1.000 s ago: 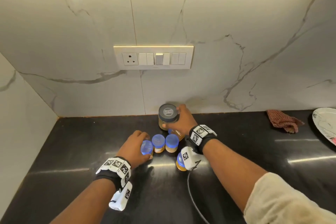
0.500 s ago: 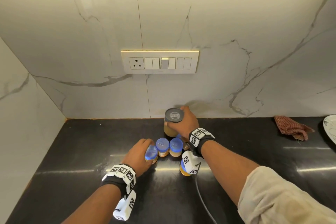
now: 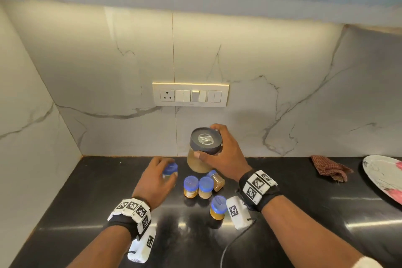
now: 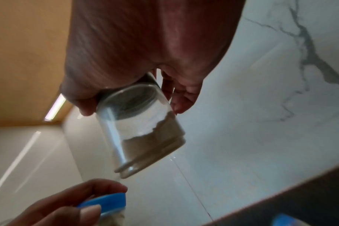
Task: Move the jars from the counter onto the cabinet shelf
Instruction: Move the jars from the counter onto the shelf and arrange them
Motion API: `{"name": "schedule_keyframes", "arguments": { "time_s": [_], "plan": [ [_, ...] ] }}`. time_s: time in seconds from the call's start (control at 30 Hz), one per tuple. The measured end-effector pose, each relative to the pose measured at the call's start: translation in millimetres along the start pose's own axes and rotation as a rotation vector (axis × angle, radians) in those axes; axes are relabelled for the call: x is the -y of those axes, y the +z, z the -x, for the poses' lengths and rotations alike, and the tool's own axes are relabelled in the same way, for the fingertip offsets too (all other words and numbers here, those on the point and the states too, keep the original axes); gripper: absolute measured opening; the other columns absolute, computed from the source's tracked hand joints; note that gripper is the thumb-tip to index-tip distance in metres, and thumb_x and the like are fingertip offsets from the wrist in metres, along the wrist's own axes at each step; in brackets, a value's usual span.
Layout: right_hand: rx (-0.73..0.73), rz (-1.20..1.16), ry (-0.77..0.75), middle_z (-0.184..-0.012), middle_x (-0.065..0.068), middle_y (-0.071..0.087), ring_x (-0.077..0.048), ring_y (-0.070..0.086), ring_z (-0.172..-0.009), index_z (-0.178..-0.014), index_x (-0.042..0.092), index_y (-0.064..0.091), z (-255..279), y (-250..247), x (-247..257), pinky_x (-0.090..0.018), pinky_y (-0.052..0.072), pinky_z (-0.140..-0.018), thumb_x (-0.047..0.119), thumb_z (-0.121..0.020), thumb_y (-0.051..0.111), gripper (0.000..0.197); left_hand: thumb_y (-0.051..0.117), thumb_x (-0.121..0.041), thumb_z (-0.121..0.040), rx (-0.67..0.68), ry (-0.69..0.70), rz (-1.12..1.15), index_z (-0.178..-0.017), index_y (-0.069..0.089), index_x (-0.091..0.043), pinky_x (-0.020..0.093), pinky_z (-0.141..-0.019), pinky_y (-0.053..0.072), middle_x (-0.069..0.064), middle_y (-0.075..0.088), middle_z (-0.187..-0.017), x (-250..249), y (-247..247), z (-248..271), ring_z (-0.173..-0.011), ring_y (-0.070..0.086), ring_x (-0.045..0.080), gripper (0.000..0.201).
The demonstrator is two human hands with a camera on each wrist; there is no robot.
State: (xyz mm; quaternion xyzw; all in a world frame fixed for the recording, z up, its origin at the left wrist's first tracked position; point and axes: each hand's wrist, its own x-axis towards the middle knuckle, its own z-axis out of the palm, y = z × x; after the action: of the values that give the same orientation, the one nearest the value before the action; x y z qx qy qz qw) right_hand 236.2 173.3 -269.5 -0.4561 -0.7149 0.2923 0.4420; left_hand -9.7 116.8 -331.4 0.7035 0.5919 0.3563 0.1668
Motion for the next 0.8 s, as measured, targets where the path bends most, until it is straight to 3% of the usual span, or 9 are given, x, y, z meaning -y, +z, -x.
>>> {"name": "schedule_keyframes", "arguments": {
  "time_s": [0.07, 0.17, 0.37, 0.47, 0.53, 0.63, 0.73, 0.8],
  "plan": [
    [-0.020, -0.029, -0.103, -0.126, 0.006, 0.068, -0.012, 0.069, -0.115, -0.137, 0.025, 0.051, 7.4, -9.4, 38.3, -0.033, 0.061, -0.093, 0.052, -0.071, 0.092, 0.082, 0.068, -0.032, -0.091, -0.080, 0.065, 0.008, -0.122, 0.065, -0.024, 0.009, -0.091, 0.042, -0.013, 0.053, -0.114, -19.5, -27.0, 2.4, -0.102, 0.059, -0.002, 0.032],
    [-0.009, -0.082, -0.235, -0.123, 0.008, 0.072, -0.013, 0.072, -0.113, -0.134, 0.019, 0.057, 16.8, -20.3, 92.6, -0.026, 0.060, -0.089, 0.045, -0.074, 0.089, 0.072, 0.067, -0.036, -0.088, -0.178, 0.170, 0.009, -0.119, 0.067, -0.024, 0.002, -0.087, 0.039, -0.015, 0.053, -0.111, -47.2, -68.7, 12.2, -0.103, 0.058, -0.005, 0.034],
    [-0.003, -0.126, -0.461, -0.119, 0.007, 0.072, -0.019, 0.071, -0.108, -0.124, 0.017, 0.064, 17.3, -36.2, 198.8, -0.037, 0.060, -0.080, 0.046, -0.076, 0.084, 0.060, 0.067, -0.044, -0.082, -0.415, 0.378, -0.042, -0.112, 0.072, -0.021, 0.005, -0.083, 0.041, -0.010, 0.058, -0.107, -106.5, -170.2, 22.7, -0.099, 0.059, -0.004, 0.038],
    [-0.007, -0.144, -0.576, -0.118, 0.007, 0.071, -0.024, 0.070, -0.107, -0.124, 0.015, 0.063, 16.4, -40.4, 242.3, -0.053, 0.057, -0.078, 0.045, -0.076, 0.082, 0.060, 0.069, -0.037, -0.081, -0.552, 0.468, -0.033, -0.107, 0.074, -0.012, 0.018, -0.079, 0.048, -0.003, 0.061, -0.104, -137.2, -217.1, 26.6, -0.092, 0.064, 0.008, 0.036],
    [-0.003, -0.141, -0.643, -0.120, 0.009, 0.070, -0.025, 0.070, -0.107, -0.126, 0.016, 0.063, 16.4, -41.7, 268.6, -0.056, 0.056, -0.077, 0.045, -0.075, 0.082, 0.061, 0.070, -0.034, -0.081, -0.619, 0.520, -0.041, -0.106, 0.074, -0.007, 0.022, -0.078, 0.050, 0.003, 0.063, -0.103, -151.7, -244.4, 29.3, -0.091, 0.064, 0.016, 0.037],
    [-0.023, -0.120, -0.712, -0.119, 0.012, 0.070, -0.023, 0.070, -0.107, -0.125, 0.018, 0.064, 16.8, -44.7, 308.1, -0.053, 0.057, -0.077, 0.048, -0.072, 0.083, 0.064, 0.070, -0.030, -0.081, -0.695, 0.568, -0.056, -0.108, 0.073, -0.004, 0.024, -0.080, 0.050, 0.007, 0.063, -0.104, -165.9, -282.2, 29.4, -0.093, 0.064, 0.019, 0.038],
    [-0.070, -0.008, -0.832, -0.121, 0.011, 0.070, -0.017, 0.070, -0.111, -0.126, 0.019, 0.065, 14.5, -49.3, 344.1, -0.041, 0.057, -0.081, 0.054, -0.069, 0.084, 0.070, 0.072, -0.028, -0.083, -0.765, 0.587, -0.105, -0.111, 0.073, -0.004, 0.020, -0.083, 0.047, 0.006, 0.063, -0.106, -176.8, -320.4, 27.3, -0.094, 0.063, 0.017, 0.037],
    [-0.099, 0.060, -0.903, -0.123, 0.011, 0.070, -0.015, 0.069, -0.113, -0.126, 0.020, 0.066, 7.9, -50.9, 367.2, -0.038, 0.057, -0.081, 0.057, -0.067, 0.085, 0.072, 0.076, -0.026, -0.084, -0.797, 0.588, -0.129, -0.115, 0.073, -0.007, 0.021, -0.080, 0.049, 0.005, 0.064, -0.111, -181.2, -345.6, 22.9, -0.096, 0.064, 0.017, 0.036]
  ]
}}
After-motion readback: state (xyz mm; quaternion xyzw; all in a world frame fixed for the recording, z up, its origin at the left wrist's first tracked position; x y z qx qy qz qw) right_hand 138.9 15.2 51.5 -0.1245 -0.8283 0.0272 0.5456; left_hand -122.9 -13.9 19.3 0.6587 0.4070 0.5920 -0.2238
